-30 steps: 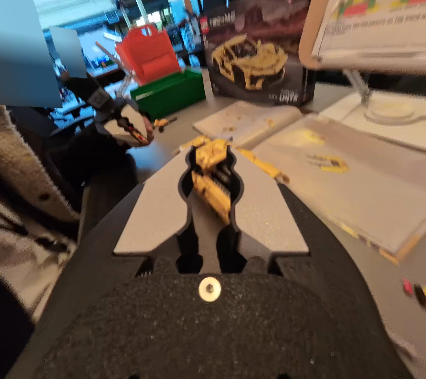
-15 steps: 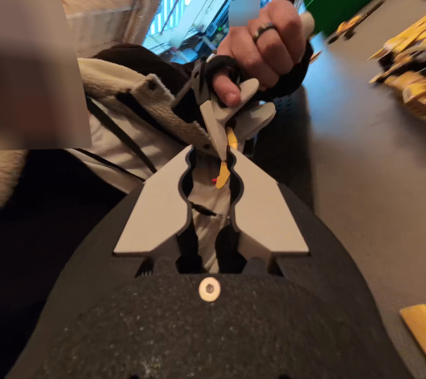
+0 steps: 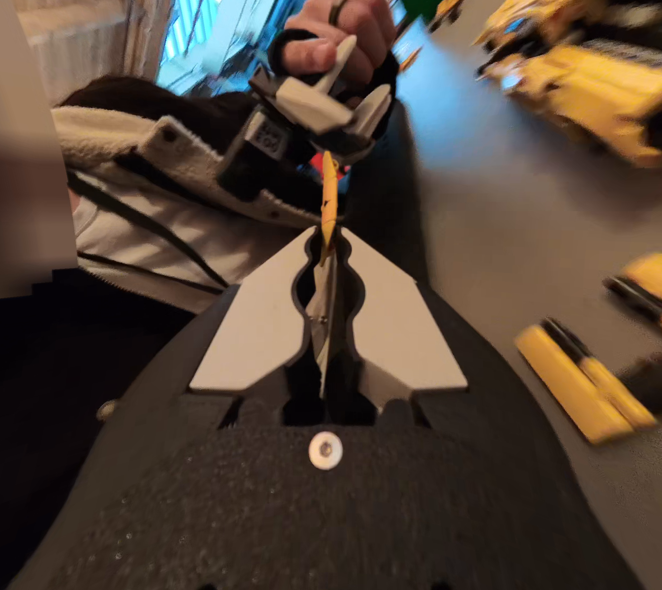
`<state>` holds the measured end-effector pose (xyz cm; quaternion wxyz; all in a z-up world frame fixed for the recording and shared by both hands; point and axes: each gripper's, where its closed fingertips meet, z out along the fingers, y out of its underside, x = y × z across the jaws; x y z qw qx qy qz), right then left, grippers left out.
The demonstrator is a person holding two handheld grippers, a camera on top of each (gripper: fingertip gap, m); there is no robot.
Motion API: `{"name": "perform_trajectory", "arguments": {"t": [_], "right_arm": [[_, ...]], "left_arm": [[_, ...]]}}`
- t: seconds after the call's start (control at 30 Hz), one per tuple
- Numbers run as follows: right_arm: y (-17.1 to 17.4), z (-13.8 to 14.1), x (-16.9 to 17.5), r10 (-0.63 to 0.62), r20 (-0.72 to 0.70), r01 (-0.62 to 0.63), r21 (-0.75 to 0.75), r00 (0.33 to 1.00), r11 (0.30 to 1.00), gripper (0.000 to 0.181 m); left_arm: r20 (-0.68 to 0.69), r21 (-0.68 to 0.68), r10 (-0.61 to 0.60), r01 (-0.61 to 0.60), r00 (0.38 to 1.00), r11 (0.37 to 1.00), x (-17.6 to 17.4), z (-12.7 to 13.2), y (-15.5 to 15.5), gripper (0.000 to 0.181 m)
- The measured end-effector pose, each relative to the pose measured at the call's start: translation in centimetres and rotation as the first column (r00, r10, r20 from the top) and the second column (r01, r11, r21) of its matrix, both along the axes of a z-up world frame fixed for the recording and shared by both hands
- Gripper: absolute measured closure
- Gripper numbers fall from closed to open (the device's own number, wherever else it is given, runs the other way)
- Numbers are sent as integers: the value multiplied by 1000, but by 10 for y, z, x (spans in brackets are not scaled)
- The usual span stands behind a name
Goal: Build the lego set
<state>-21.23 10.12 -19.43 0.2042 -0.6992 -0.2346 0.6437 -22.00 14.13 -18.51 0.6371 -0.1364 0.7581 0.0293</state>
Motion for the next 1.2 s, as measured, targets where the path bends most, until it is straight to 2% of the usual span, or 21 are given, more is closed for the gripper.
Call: {"name": "perform_trajectory", "arguments": {"t": [0.03,0.07,0.1,0.13,0.17,0.2,0.23,0.27,0.33,0.43,0.53,0.7,0.77,0.83,0.87,0.97,1.03,1.1,1.17,1.2], "right_arm": [[6,-4,12,-84,27,84,7,996,996,174],[14,-14,29,-189,99,188,20,977,982,174],[24,-34,52,-311,239,306,58,920,950,174],[30,-56,80,-413,388,401,117,824,909,174],[31,-68,102,-475,456,464,145,753,874,174],[30,-70,112,-506,459,509,128,730,851,174],[30,-71,121,-535,468,550,118,703,826,174],[30,-76,130,-559,504,576,142,658,805,174],[26,-88,138,-549,586,567,178,596,804,174],[26,-94,135,-536,598,568,158,596,808,174],[25,-100,137,-523,621,566,151,583,811,173],[24,-103,139,-510,630,550,154,586,821,160],[24,-101,146,-519,647,549,180,558,816,149],[27,-94,155,-548,658,551,234,516,801,146],[30,-87,155,-573,635,544,274,517,793,147],[37,-73,136,-593,553,502,327,585,801,148],[37,-83,119,-530,563,475,256,634,842,151],[35,-93,104,-458,574,451,167,679,877,168],[38,-95,90,-426,565,421,149,707,895,160],[40,-99,88,-421,589,408,163,690,898,155]], "left_arm": [[-9,-138,78,-79,997,987,-2,-5,12,168],[-31,-294,139,-142,990,945,-2,-12,19,168],[-61,-448,191,-198,980,872,-1,-19,21,168],[-93,-591,214,-227,972,774,3,-25,18,164],[-126,-718,204,-231,971,656,9,-31,9,158],[-180,-805,180,-250,967,538,17,-40,0,152],[-253,-846,171,-303,952,438,26,-51,-6,144],[-325,-858,164,-363,931,364,35,-63,-8,132],[-410,-852,150,-436,900,289,54,-80,-7,113],[-452,-830,174,-484,875,277,77,-98,7,94],[-492,-810,175,-522,853,267,88,-109,9,90],[-435,-803,226,-489,871,340,90,-98,10,91],[-468,-796,223,-518,855,314,90,-104,11,91],[-503,-795,212,-545,838,267,89,-112,12,91],[-508,-802,205,-546,837,242,90,-113,11,93],[-519,-818,187,-548,834,173,88,-117,11,98],[-523,-829,170,-544,835,126,85,-118,9,105],[-515,-832,169,-538,840,137,81,-117,8,109],[-502,-838,162,-524,850,152,76,-117,4,110],[-491,-841,163,-514,856,167,73,-116,2,110]]}}
